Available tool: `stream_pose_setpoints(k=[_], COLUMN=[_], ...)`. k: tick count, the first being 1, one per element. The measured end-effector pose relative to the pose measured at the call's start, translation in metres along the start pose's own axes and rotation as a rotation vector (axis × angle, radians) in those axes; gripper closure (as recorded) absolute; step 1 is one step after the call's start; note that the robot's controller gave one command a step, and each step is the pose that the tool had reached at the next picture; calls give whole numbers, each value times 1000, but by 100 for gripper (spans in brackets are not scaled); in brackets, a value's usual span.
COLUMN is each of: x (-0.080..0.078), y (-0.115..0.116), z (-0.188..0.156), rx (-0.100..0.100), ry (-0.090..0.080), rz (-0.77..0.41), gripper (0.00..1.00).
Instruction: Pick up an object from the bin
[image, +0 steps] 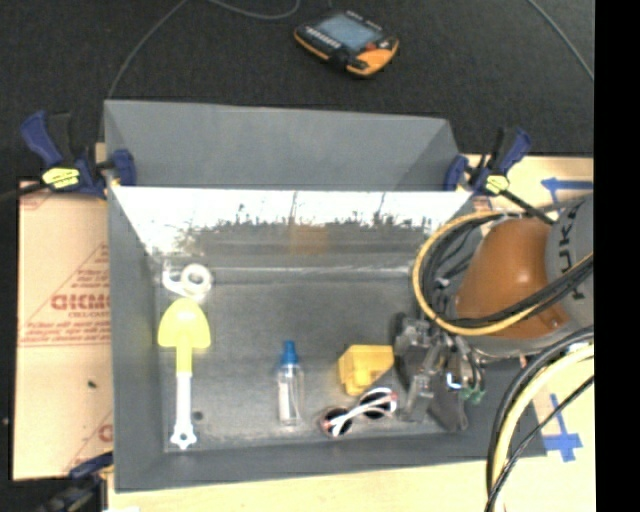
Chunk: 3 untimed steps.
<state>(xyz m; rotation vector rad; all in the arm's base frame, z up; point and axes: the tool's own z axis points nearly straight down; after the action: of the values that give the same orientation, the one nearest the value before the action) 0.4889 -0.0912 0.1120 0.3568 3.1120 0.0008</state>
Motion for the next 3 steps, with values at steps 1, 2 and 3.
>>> stream_pose_setpoints(k=[1, 2, 3], x=[-5, -63, -26], y=[4, -36, 43], z=[4, 42, 42], rx=[1, 3, 1], ry=[-3, -10, -6], rz=[-25, -460, -311], gripper=[0, 0, 0])
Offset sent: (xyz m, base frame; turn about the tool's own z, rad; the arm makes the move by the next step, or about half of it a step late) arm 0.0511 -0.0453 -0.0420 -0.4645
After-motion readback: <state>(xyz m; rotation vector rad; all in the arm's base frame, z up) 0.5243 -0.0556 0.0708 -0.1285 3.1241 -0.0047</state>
